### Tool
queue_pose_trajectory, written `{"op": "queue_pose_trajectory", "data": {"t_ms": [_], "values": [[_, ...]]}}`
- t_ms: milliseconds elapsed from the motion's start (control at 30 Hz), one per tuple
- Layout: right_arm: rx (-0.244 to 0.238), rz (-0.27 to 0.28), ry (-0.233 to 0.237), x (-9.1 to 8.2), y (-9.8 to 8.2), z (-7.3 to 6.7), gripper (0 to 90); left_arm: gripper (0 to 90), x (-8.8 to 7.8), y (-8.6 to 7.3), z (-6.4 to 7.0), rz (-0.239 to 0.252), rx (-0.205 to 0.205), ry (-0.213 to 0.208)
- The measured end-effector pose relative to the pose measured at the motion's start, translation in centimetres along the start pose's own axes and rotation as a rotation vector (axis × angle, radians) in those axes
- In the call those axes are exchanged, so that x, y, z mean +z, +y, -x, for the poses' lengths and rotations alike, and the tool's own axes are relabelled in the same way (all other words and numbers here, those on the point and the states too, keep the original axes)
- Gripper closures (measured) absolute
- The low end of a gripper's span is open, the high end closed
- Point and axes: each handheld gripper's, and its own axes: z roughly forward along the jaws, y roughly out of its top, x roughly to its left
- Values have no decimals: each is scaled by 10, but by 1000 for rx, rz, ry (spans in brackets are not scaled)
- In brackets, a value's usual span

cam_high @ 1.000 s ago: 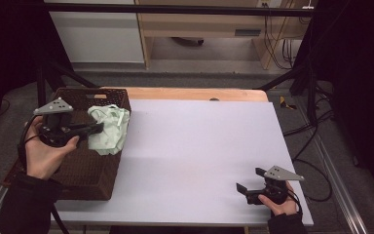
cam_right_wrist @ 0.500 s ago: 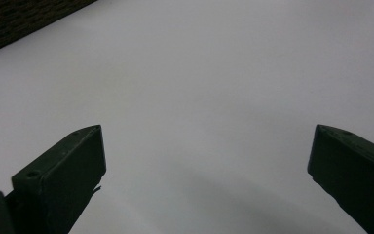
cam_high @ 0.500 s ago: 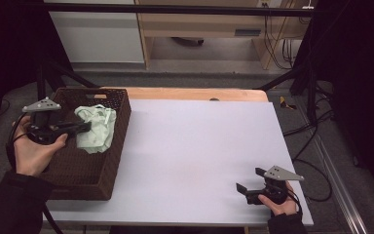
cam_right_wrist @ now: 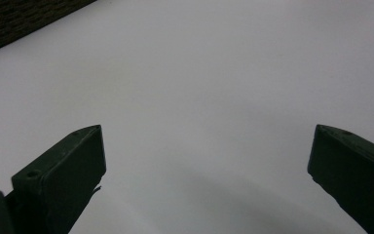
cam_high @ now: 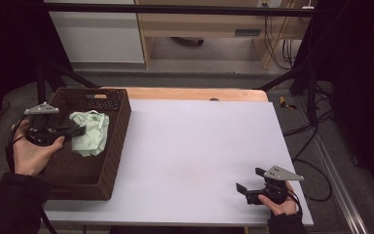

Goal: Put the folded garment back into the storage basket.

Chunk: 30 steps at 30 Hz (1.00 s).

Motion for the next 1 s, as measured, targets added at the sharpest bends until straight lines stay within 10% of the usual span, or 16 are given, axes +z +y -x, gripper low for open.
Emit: {"op": "queue_pose_trajectory", "data": {"t_ms": [1000], "values": [[-6, -6, -1, 1, 0, 0, 12, 836, 50, -39, -13, -155, -14, -10]]}}
